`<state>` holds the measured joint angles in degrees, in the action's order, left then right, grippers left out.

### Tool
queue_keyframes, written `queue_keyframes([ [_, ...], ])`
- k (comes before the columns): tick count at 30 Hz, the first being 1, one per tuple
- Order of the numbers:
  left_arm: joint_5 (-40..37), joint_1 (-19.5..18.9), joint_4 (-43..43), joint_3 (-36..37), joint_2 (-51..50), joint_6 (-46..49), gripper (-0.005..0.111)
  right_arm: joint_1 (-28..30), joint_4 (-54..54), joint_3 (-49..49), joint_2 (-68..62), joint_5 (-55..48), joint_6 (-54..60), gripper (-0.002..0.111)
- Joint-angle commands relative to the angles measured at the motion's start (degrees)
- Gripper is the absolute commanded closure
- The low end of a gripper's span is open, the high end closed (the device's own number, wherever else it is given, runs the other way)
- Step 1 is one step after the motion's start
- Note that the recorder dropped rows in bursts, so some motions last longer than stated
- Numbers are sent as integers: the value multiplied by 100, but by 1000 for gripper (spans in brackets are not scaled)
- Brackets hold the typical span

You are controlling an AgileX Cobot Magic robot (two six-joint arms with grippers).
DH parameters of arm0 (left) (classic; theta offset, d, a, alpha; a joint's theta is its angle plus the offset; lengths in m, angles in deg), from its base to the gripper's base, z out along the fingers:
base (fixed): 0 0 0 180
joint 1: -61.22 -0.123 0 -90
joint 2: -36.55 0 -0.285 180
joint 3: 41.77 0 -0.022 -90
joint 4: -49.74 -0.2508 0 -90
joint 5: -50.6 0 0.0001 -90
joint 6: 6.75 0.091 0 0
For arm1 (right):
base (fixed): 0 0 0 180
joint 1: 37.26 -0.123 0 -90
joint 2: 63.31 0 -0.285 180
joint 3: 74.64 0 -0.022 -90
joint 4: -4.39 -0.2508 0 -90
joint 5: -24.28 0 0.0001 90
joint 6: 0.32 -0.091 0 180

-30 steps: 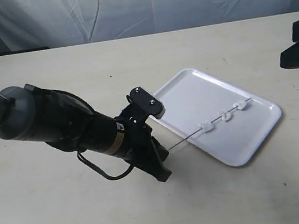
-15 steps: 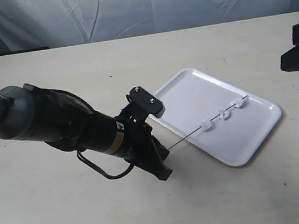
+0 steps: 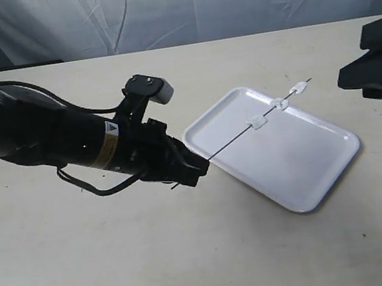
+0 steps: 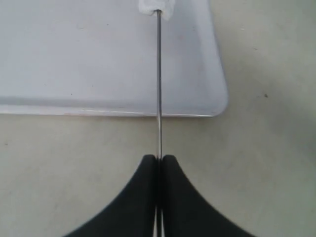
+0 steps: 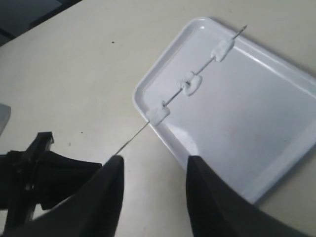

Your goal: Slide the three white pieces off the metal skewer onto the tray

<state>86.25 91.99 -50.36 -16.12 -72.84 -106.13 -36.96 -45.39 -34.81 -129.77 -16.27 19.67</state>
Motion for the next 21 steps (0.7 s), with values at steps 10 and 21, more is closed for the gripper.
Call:
queue_keyframes([
  [10,436,-61,353,697,1175,-116,107,25,-2602,408,-857,750,1506,64],
  [21,582,-61,552,926,1458,-101,107,25,-4013,408,-1433,782,2441,64],
])
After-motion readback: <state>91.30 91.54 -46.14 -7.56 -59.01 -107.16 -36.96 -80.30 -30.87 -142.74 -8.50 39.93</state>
